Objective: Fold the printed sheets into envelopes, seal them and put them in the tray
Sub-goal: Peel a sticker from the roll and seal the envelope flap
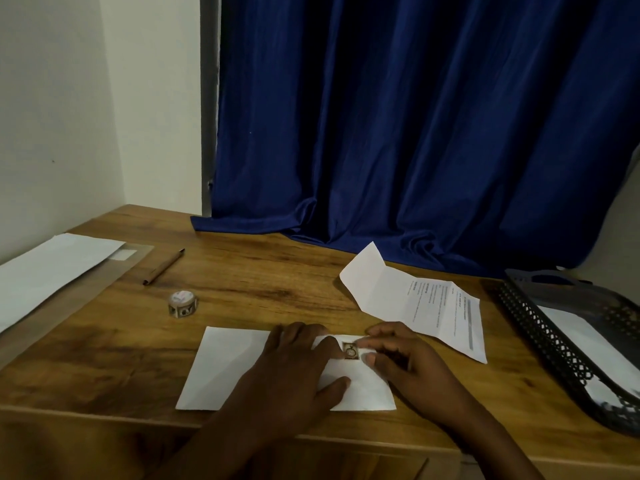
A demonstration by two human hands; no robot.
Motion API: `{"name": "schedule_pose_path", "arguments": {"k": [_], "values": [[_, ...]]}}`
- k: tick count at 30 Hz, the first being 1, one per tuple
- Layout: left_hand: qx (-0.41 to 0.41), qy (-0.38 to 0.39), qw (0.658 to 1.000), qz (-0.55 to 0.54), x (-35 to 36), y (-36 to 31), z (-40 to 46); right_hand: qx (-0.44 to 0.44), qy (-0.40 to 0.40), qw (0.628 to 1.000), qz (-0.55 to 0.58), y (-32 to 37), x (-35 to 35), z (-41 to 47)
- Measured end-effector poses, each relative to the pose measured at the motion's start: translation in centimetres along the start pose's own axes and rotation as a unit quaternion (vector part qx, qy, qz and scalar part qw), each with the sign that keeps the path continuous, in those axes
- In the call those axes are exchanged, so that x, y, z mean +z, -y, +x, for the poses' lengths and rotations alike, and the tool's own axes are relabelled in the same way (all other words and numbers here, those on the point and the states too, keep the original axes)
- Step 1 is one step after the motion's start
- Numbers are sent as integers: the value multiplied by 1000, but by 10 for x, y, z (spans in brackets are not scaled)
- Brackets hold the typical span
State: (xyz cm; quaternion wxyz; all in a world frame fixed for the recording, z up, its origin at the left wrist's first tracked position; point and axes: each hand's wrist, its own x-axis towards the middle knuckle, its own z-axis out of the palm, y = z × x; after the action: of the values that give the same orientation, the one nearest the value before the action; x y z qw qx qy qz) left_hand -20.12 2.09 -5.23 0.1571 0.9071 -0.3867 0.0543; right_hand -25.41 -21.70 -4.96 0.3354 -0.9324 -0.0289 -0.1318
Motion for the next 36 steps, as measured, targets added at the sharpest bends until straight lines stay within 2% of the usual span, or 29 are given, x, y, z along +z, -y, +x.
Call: {"name": "schedule_pose_path", "arguments": {"k": [6, 11, 16, 22, 25, 28, 33, 36], "values": [[0, 14, 999, 47, 5, 2, 2, -61, -2, 990, -130, 2, 11, -24], [-1, 19, 999, 51, 7, 1, 2, -45, -20, 997, -53, 4, 8, -26], [-19, 4, 999, 49, 5, 2, 2, -34, -11, 995, -97, 11, 8, -25], [-25, -27, 999, 26, 3, -1, 0, 28, -23, 997, 65, 14, 0, -21], [-13, -41, 999, 25, 2, -1, -1, 65, -10, 992, 106, 14, -8, -8], [-5, -61, 998, 18, 1, -2, -2, 50, 6, 997, 64, 19, -14, 15], [-9, -101, 995, -13, 0, -6, -4, 1, 104, 995, 6, 46, 0, 50], [-6, -123, 992, -28, 0, -6, -5, -25, 132, 988, -72, 60, 7, 67]]}}
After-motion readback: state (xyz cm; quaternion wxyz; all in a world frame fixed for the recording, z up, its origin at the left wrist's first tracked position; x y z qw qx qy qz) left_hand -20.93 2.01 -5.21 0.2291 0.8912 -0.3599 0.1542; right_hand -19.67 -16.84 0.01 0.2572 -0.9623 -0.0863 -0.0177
